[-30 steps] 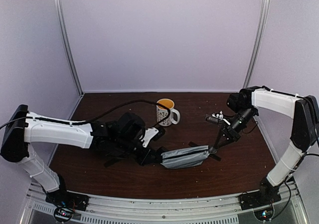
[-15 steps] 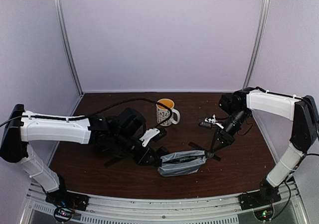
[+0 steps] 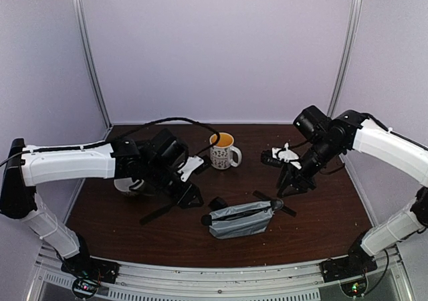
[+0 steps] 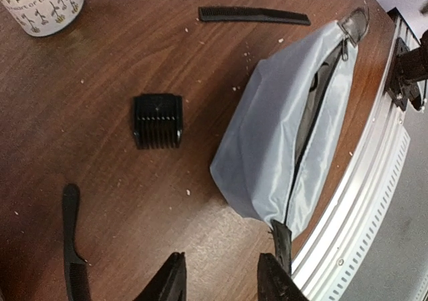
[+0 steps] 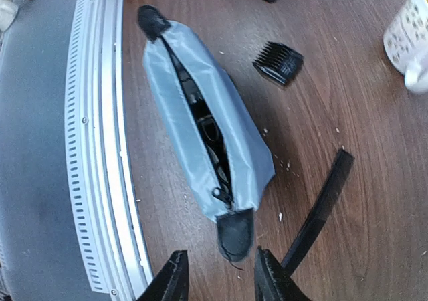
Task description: Sort the hair-cutting tools
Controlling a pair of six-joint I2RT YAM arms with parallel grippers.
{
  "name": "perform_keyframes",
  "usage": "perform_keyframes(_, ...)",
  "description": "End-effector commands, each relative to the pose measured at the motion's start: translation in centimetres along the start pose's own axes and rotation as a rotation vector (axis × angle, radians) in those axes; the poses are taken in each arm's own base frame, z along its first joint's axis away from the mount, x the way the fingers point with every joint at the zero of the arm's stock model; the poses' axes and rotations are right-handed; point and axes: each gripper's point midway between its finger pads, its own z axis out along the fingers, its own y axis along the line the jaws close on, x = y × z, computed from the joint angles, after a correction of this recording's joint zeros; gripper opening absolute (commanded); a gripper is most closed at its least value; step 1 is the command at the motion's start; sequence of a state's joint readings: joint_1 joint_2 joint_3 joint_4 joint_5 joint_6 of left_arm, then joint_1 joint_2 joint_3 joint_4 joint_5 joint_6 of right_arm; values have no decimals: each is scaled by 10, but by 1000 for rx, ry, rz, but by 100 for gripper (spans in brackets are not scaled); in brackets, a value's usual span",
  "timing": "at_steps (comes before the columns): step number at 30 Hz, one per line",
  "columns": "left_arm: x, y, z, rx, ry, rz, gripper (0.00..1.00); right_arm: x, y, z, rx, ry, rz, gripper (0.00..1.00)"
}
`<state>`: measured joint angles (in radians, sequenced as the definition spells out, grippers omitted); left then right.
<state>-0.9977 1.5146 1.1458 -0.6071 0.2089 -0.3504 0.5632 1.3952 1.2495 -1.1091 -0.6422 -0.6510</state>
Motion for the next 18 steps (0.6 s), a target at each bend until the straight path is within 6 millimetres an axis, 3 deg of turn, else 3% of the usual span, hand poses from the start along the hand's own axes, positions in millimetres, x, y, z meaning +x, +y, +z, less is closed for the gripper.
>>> perform_keyframes(1, -40, 2, -8, 14, -96, 51, 40, -6, 13, 26, 47, 68, -163, 34)
perform_keyframes(5, -46, 26, 6, -17, -88, -23, 40, -10, 27, 55, 17, 136, -253, 34)
perform_keyframes(9, -47, 58, -1, -102, -81, -106, 43, -17, 24, 77, 25, 194, -278, 34)
perform_keyframes(14, -15, 110, -11, -345, 36, -123, 49, -27, 28, 81, -11, 191, -275, 32)
perform_keyframes(18, 19, 121, -2, -384, 161, -96, 51, -25, 25, 72, 8, 174, -274, 32)
